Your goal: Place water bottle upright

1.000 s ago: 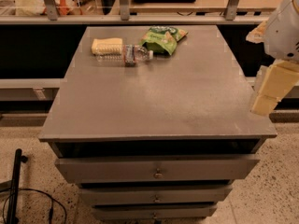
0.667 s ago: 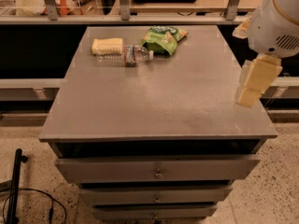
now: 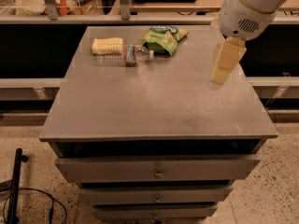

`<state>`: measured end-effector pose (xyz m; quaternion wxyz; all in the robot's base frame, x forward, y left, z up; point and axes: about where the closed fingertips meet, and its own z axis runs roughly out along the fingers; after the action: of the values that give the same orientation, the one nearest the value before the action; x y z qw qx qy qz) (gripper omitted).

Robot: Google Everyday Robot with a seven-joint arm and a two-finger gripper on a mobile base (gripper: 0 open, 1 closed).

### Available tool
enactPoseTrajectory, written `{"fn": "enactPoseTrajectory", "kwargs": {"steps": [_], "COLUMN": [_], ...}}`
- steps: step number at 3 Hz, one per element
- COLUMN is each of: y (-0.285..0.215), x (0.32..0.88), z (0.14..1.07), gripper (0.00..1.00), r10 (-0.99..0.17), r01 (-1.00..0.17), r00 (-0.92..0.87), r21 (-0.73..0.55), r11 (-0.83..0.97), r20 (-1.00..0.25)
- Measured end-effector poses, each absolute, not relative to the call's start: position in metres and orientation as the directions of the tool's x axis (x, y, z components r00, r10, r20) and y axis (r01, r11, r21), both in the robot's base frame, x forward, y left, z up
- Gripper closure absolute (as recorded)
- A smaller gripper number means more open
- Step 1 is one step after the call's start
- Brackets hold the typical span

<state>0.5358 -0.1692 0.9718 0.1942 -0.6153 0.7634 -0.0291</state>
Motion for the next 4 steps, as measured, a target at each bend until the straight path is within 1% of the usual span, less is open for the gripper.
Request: {"fn": "enactPoseTrajectory", "kwargs": {"steps": [2, 3, 4], "y": [-0.134, -0.106, -0.076], "x": [0.618, 0.648, 0.666], "z": [0.969, 0.964, 0.952], "gripper": [0.00, 0.00, 0.00], "r10": [-0.937, -0.921, -0.896], "r01": [-0.934, -0.946, -0.960], "r00": [-0.154, -0.110, -0.076], "r21": [-0.262, -0.244, -0.209], "r11": [0.241, 0.212, 0.184], "r20": [-0.313, -0.372, -0.438]}}
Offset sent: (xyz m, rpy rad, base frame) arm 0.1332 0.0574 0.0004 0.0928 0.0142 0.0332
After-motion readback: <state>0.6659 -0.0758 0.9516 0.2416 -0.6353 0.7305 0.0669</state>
